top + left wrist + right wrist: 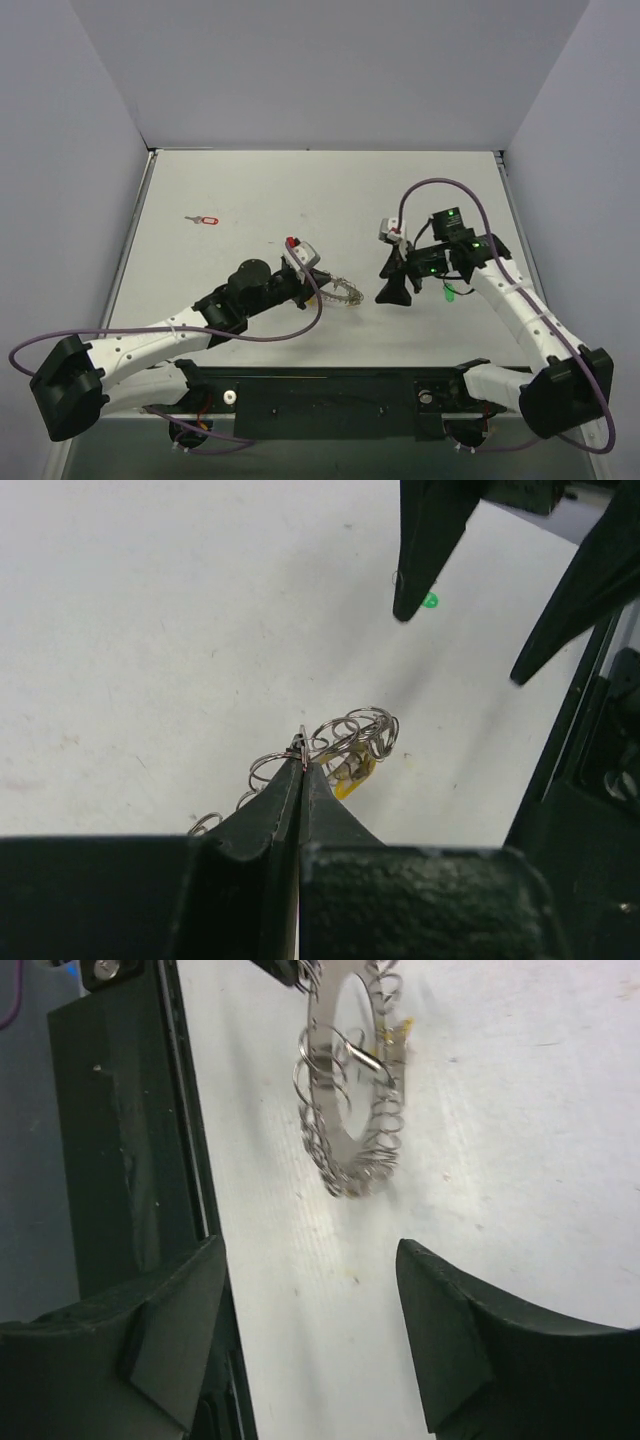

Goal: Put the keys on the keyring

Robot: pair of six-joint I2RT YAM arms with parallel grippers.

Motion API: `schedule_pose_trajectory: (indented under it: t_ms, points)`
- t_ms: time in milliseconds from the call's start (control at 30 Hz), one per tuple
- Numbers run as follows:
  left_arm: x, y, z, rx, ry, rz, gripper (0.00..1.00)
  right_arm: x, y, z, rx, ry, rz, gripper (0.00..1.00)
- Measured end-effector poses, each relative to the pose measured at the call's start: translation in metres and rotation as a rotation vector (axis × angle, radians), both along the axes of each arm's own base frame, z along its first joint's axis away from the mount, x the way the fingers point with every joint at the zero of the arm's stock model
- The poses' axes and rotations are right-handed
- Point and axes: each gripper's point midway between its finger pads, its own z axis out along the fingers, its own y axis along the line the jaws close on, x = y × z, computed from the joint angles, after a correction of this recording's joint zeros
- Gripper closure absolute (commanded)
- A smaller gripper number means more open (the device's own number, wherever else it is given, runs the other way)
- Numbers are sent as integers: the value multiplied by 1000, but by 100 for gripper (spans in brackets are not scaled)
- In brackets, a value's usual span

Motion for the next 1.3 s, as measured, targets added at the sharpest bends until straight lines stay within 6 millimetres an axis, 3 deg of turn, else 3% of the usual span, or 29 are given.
schedule_pose_trajectory:
  t_ms: [167,333,500,700,900,1167,1300]
  points:
    - [-11,-5,31,79,-254,-163,100,-6,-32,40,9,-177,-31,28]
    - [-25,-13,57,97,-453,-311,100,-23,-37,78,-18,-281,90,25]
    - [-28,-16,61,159,-547,-380,100,-42,-29,101,-41,-319,288,26]
    - [-25,-18,52,219,-533,-404,100,-69,-21,88,-54,-255,437,27]
    - [-26,-18,51,146,-394,-382,100,-76,-22,85,-62,-204,443,36]
    - [-40,-27,39,-70,-209,-363,100,-67,-14,79,-85,-109,385,44]
    - [-40,-35,47,-145,-177,-364,100,-56,-10,81,-87,-120,329,44]
